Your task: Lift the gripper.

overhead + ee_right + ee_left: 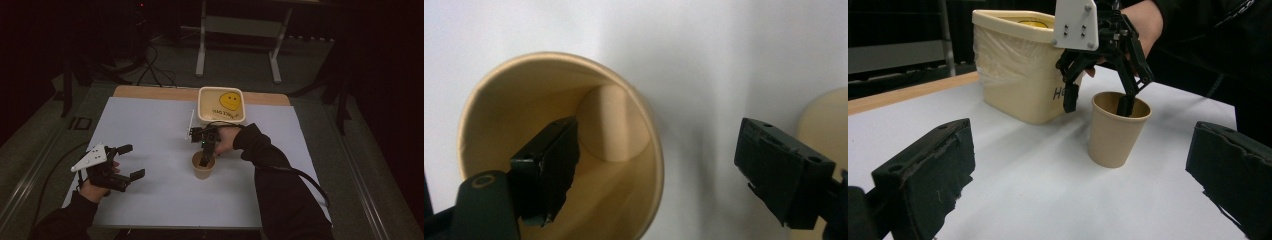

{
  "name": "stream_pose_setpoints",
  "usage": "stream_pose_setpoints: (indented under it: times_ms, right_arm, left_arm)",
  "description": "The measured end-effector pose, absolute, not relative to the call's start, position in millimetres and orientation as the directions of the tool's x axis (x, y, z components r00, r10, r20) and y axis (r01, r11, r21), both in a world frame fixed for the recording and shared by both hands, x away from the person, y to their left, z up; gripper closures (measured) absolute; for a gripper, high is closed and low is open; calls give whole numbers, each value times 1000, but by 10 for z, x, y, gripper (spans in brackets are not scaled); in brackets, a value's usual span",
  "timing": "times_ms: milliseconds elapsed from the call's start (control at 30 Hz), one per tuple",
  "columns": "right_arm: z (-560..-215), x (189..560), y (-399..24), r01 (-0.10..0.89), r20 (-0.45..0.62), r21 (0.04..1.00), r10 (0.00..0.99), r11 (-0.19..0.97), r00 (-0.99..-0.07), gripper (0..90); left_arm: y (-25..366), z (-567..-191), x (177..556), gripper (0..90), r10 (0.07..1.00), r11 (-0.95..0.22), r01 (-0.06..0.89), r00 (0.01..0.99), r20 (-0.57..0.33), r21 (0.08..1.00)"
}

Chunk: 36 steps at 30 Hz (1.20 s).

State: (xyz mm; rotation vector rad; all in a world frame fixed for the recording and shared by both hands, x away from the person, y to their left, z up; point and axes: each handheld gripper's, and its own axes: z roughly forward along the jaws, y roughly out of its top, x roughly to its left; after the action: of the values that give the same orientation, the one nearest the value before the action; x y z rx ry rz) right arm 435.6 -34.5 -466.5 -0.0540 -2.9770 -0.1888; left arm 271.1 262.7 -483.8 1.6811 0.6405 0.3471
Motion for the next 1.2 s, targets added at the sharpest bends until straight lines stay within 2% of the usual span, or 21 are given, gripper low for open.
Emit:
stream_pose_setpoints:
  times_ms: [400,1200]
  right_arm:
    - [-4591,4336,-362,43,161,116,24,992,-987,179]
    - [-4071,4246,-404,50,122,101,37,994,-992,178]
  left_arm:
    - [2618,-4838,2721,6,585,-108,221,802,-118,969]
    - [2617,-4839,2729,6,582,-108,223,804,-120,969]
